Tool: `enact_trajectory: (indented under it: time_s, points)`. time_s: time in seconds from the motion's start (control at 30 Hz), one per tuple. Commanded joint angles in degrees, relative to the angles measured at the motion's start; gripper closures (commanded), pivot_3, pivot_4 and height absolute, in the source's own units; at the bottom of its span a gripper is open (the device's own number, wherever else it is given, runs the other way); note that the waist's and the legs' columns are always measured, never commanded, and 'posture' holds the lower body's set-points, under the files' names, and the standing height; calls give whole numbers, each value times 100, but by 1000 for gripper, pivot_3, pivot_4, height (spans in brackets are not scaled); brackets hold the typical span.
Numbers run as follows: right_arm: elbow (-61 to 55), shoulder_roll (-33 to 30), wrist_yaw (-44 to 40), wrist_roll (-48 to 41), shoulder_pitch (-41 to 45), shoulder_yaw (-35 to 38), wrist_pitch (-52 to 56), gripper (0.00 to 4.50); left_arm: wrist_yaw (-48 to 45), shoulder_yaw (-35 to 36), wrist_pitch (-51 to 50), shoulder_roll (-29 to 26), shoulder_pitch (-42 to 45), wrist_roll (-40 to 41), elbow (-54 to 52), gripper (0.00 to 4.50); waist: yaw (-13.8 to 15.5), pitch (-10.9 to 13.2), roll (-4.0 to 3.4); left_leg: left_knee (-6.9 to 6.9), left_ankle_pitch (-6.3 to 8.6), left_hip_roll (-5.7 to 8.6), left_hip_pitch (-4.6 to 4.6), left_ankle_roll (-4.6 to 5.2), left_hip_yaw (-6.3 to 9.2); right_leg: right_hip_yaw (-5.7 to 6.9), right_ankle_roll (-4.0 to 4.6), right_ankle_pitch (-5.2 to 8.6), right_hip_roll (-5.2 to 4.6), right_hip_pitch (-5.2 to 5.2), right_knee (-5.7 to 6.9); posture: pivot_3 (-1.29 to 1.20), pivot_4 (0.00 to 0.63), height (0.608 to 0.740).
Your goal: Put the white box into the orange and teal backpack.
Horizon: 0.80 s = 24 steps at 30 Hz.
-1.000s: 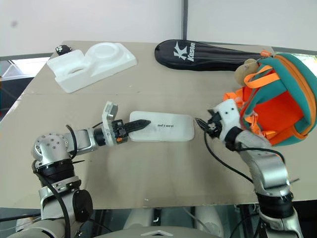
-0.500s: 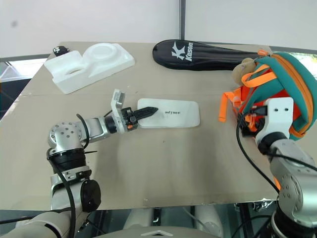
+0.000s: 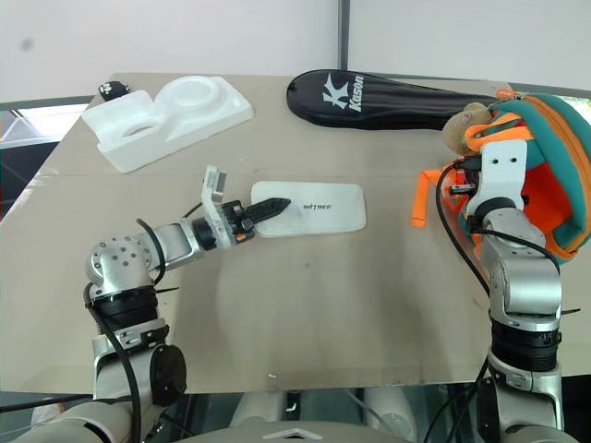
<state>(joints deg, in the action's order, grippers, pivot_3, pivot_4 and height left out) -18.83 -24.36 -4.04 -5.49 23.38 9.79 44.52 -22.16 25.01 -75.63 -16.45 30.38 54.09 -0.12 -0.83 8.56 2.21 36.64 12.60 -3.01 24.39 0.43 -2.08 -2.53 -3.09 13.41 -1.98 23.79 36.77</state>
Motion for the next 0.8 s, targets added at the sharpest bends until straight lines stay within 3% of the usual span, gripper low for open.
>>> enact_trajectory:
  time_s: [0.03, 0.27, 0.43, 0.47, 0.73, 0.8]
  points:
    - [119, -261, -570, 5, 381, -206, -855, 4474, 189, 243, 500, 2, -92, 36, -421, 3479, -31, 2, -3, 1, 0, 0, -2, 0, -1, -2, 0, 0, 1, 0, 0, 0, 150, 740]
    - [179, 55, -2013, -1105, 1611, -445, -1464, 4474, 531, 725, 1446, -132, -11, -7, -304, 3479, -132, 7, -10, 4, -1, -4, -15, 1, 4, -8, 1, -1, 12, -7, 7, 0, 150, 740]
    - [-96, -102, -2857, -1657, 1961, -651, -1352, 4474, 799, 997, 1642, -502, -60, 44, -524, 3479, -104, 9, -11, 2, -1, -5, 7, 0, 12, 7, 1, 0, 6, -1, -3, 0, 150, 740]
    - [-193, -95, -2982, -1837, 2002, -660, -1241, 4474, 834, 1078, 1634, -592, -105, 99, -601, 3479, -102, 9, -11, 3, -2, -5, 40, -2, 15, 16, 0, -1, 1, 20, 1, 0, 150, 740]
    - [-826, -482, -4057, -2839, 1578, -1078, -621, 4474, 275, 1492, 2154, -1596, -728, 282, -1572, 3479, -76, 16, -12, -3, 0, -7, 36, -3, 15, 23, 2, 0, -4, 21, -12, 0, 150, 740]
    - [-1070, -622, -4356, -3610, 1520, -866, -216, 4474, -142, 1440, 2265, -1896, -942, 330, -1821, 3479, -41, 16, -11, 2, 0, -5, 34, -2, 14, 23, 1, 0, -6, 21, -5, 0, 150, 740]
